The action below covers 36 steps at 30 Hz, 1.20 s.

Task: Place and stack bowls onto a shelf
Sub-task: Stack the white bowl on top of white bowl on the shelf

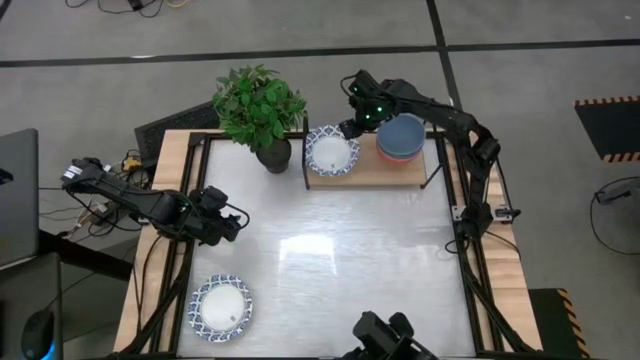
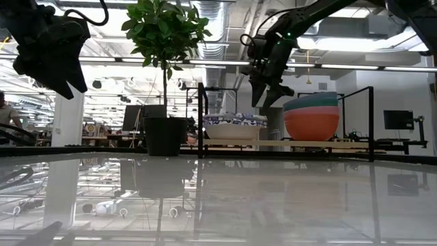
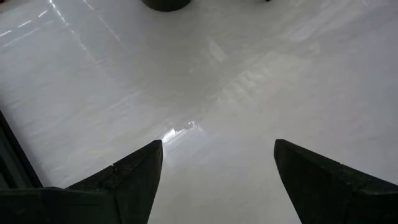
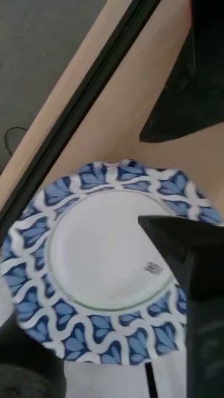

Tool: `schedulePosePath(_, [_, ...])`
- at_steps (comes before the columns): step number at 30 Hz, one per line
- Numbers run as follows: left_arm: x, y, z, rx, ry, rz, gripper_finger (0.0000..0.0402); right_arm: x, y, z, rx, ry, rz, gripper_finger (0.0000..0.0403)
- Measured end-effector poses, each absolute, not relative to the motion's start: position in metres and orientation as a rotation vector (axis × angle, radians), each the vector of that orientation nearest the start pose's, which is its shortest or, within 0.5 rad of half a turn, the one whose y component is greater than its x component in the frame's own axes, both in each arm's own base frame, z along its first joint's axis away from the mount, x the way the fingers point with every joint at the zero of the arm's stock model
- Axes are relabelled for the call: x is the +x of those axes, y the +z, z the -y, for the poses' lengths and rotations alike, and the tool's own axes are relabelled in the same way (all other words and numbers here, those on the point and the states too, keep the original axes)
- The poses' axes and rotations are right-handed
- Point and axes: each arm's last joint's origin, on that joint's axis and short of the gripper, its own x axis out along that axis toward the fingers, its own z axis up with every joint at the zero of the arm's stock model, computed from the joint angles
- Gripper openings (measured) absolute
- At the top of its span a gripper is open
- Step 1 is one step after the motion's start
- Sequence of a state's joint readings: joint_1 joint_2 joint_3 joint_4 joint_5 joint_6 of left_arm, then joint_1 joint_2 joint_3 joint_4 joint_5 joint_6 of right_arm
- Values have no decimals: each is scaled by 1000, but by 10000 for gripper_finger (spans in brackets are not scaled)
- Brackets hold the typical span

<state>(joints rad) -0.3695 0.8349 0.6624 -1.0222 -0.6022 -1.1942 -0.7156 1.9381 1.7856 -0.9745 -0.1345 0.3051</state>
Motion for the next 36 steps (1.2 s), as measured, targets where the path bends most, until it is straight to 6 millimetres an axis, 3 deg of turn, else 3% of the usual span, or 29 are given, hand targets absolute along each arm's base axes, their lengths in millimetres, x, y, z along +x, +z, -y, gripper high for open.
schedulePosePath(3, [125, 231, 31, -520, 763, -759, 293, 309, 297, 263, 741, -681, -968, 245])
schedulePosePath(8, [126, 231, 31, -537, 761, -753, 293, 307, 330, 250, 710, -650, -990, 245])
schedulePosePath(12, [129, 231, 36, -585, 639, -844, 293, 309, 357, 219, 653, -577, -1016, 241])
schedulePosePath(18, [135, 226, 56, -583, 335, -1045, 293, 315, 380, 171, 541, -516, -1003, 240])
schedulePosePath(25, [145, 203, 89, -465, 215, -1245, 293, 326, 386, 135, 434, -493, -1010, 239])
schedulePosePath(30, [144, 183, 111, -308, 185, -1357, 293, 328, 386, 128, 422, -475, -1019, 239])
schedulePosePath(36, [144, 163, 123, -185, 200, -1436, 293, 330, 386, 124, 415, -465, -1020, 239])
